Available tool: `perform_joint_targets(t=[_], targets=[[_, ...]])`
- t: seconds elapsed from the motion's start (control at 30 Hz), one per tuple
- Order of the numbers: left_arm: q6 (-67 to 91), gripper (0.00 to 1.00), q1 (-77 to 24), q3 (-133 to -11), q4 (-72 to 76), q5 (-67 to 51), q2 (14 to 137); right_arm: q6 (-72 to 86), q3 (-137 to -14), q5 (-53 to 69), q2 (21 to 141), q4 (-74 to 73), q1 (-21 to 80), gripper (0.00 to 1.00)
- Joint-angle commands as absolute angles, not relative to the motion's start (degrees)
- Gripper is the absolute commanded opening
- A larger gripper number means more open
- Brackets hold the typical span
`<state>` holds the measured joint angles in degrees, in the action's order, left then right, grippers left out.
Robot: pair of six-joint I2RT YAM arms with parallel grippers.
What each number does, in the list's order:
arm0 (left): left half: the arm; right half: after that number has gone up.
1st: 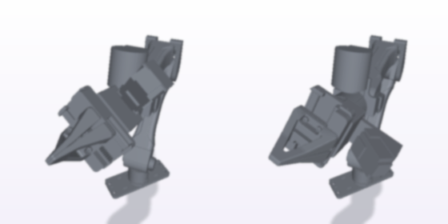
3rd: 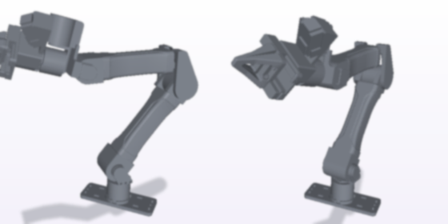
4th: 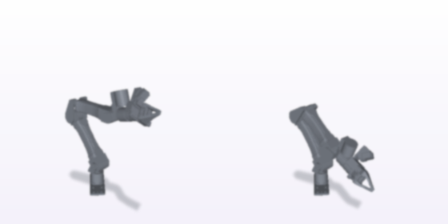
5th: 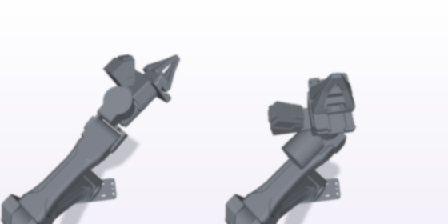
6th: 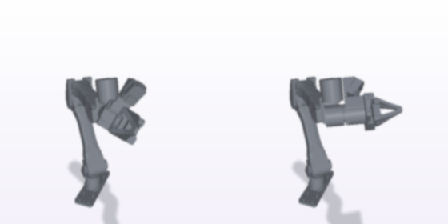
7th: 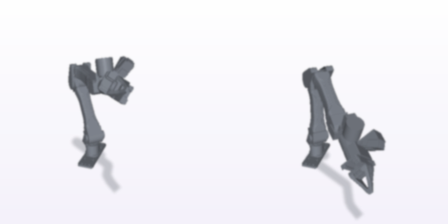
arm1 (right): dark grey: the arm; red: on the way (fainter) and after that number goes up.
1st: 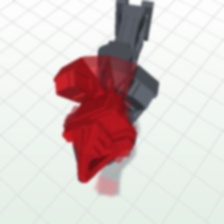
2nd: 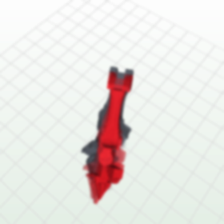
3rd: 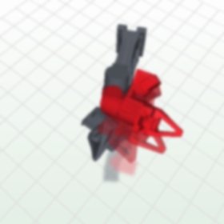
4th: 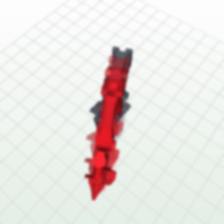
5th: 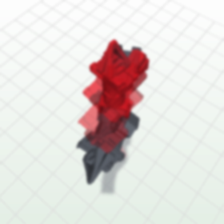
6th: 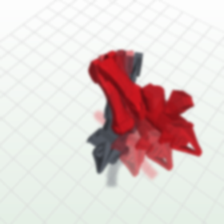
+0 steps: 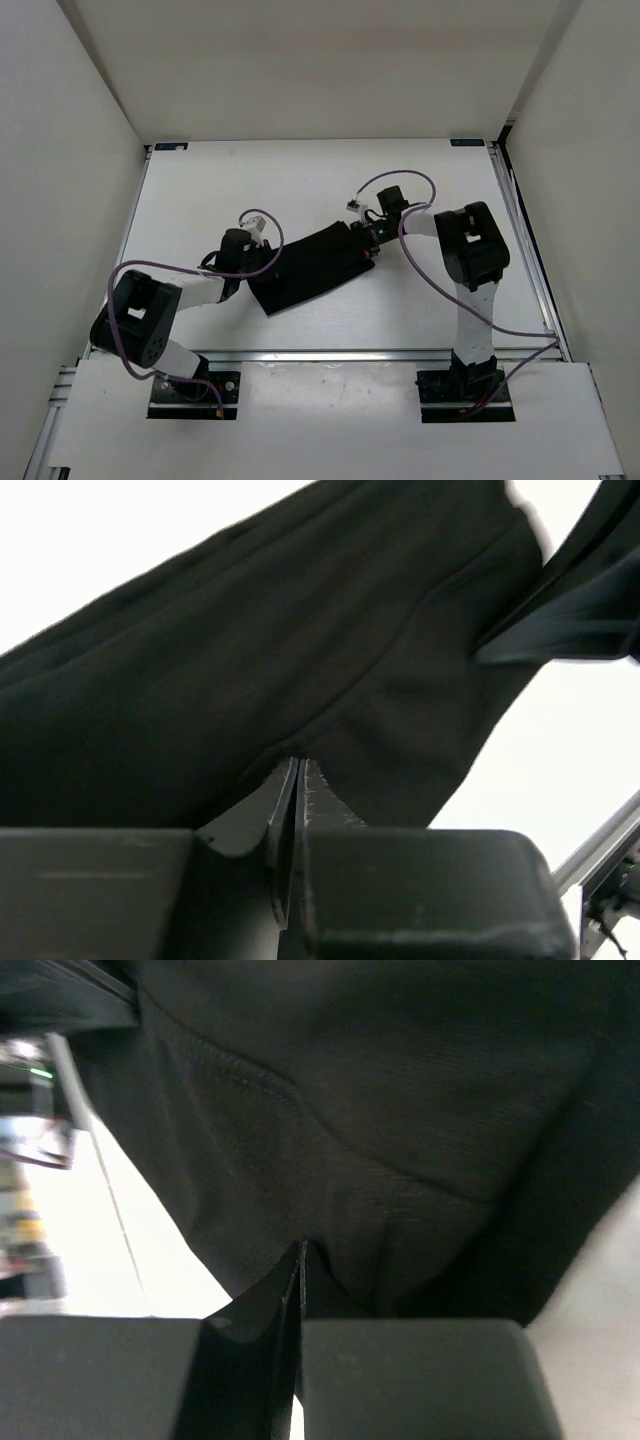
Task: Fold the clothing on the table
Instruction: Fold the skirt
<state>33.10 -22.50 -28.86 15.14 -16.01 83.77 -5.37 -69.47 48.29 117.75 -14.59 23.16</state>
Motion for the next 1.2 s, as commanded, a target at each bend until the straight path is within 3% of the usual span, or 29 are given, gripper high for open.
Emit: perform_joint_targets(t=[0.0, 0.1, 0.5, 0.7, 0.93, 1.17], targets=[[33.5, 0.11, -20.1, -28.4, 16.3, -18.0, 86.0, -1.9, -74.7, 56.2, 121.5, -18.6, 20.9, 0.0], [34.8, 0.0, -17.6, -28.8, 16.4, -20.1, 88.3, -1.1, -75.7, 59.1, 122.4, -18.3, 20.0, 0.0], [34.3, 0.01, -18.5, -30.0, 15.2, -17.8, 84.6, 2.2, -63.4, 62.1, 105.6, -13.2, 20.7, 0.0], [34.5, 0.01, -18.7, -29.9, 15.9, -18.5, 85.3, 1.4, -63.6, 57.5, 113.5, -15.0, 24.9, 0.0], [33.6, 0.01, -16.3, -28.7, 15.7, -19.1, 83.5, 4.7, -70.3, 52.4, 124.3, -18.9, 22.0, 0.0], [32.4, 0.0, -14.6, -28.6, 14.4, -20.1, 81.7, 4.8, -65.3, 55.8, 109.5, -10.4, 21.2, 0.0]])
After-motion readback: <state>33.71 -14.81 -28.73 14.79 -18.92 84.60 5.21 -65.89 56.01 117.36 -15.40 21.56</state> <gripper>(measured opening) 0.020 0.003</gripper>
